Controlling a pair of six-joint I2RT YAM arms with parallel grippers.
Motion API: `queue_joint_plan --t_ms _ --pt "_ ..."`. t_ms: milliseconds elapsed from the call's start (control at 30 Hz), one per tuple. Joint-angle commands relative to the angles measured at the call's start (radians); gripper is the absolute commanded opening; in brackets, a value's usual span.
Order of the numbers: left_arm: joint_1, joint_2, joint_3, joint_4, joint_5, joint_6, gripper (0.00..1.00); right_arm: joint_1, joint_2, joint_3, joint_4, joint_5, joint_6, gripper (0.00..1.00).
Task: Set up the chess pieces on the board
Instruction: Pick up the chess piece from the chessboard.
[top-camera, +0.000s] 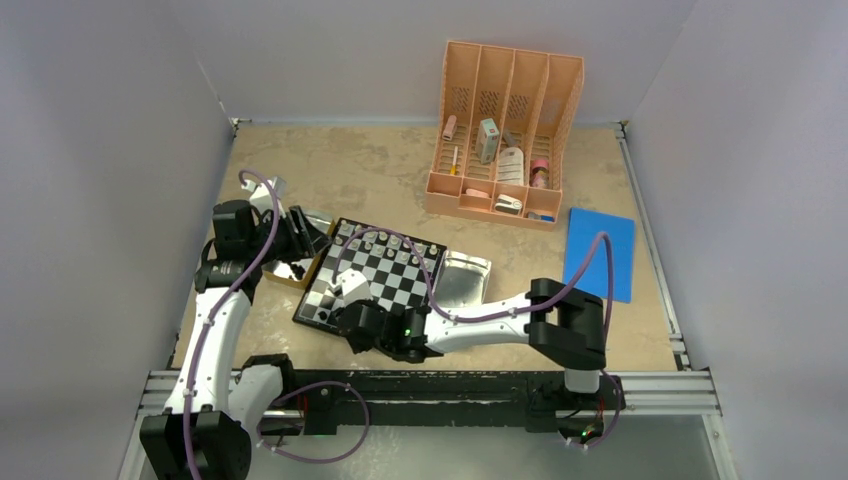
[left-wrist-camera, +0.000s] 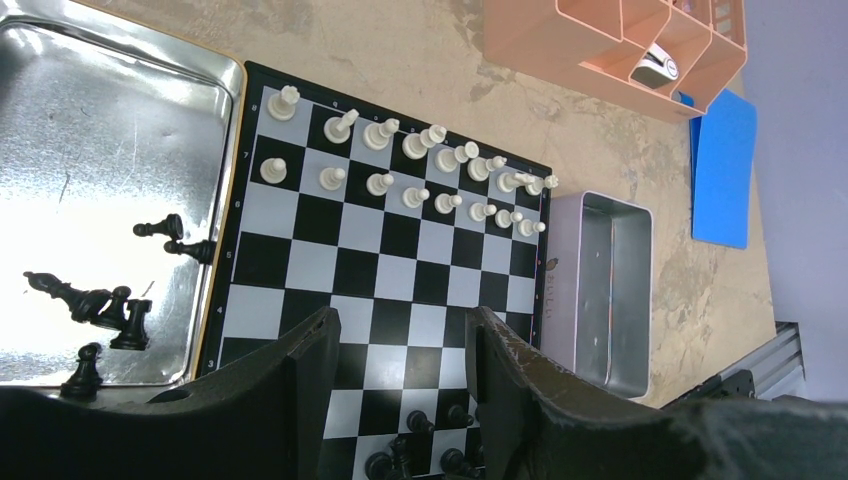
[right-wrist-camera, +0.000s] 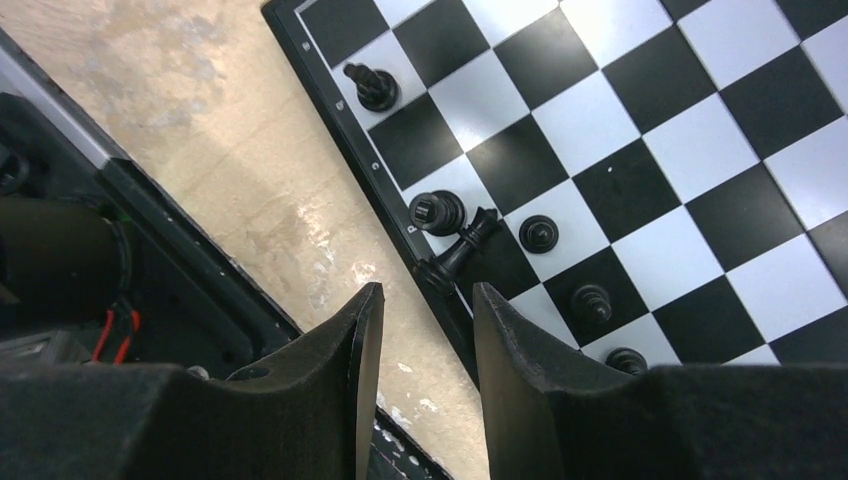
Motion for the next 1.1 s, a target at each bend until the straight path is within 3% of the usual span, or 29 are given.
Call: queue_joint_plan --t_ms 0,1067 --pt "0.002 -0.016 -0.002 0.035 0.003 0.029 0.49 0.005 0.018 0.047 0.003 0.039 0.037 0.41" --pt "0.002 -0.033 0.003 0.036 0.0 0.029 0.49 0.005 0.127 0.129 -0.056 0.095 0.075 0.38"
